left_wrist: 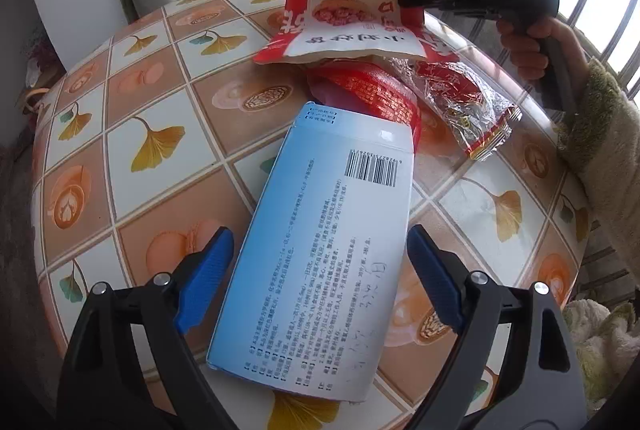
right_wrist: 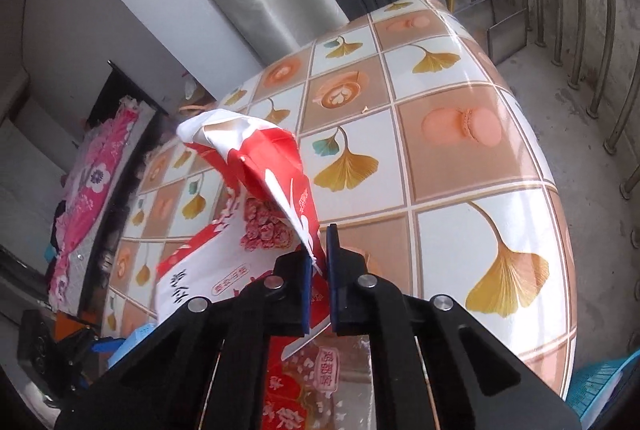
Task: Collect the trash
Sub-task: 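Close the right tool on the red-white snack bag and lift it, then carry the box and snack bag over the blue wastebasket and open both tools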
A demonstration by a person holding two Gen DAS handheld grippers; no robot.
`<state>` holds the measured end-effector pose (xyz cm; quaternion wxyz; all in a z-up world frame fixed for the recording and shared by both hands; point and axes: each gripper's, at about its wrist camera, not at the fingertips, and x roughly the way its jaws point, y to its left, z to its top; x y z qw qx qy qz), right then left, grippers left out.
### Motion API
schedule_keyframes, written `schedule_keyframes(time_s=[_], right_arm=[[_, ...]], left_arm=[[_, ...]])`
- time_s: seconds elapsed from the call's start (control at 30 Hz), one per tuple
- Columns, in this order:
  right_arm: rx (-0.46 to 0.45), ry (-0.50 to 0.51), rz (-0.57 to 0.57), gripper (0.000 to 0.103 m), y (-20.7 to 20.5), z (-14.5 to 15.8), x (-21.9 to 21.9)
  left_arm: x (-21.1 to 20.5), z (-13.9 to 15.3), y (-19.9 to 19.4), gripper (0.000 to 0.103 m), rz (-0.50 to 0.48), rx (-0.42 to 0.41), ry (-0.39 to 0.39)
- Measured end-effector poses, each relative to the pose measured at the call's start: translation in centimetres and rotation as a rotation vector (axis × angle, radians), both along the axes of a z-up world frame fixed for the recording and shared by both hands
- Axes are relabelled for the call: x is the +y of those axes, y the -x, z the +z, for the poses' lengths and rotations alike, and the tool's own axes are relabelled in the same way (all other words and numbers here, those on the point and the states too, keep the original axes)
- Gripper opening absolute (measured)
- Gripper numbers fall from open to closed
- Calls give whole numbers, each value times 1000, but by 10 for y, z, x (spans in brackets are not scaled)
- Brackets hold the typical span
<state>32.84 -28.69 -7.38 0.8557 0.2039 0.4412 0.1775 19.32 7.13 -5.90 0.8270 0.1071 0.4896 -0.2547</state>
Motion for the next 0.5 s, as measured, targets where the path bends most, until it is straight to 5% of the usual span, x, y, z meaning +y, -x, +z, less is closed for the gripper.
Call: schedule_keyframes(time_s=[0.13,0.5], right_arm=[[-34,-60,-33,5,17,23,-12],[-117,-138,-124,4,73,75,-35]], left_arm=[[-4,-4,-9,84,12,-10,-45],[3,-8,-19,72,91,20,54]])
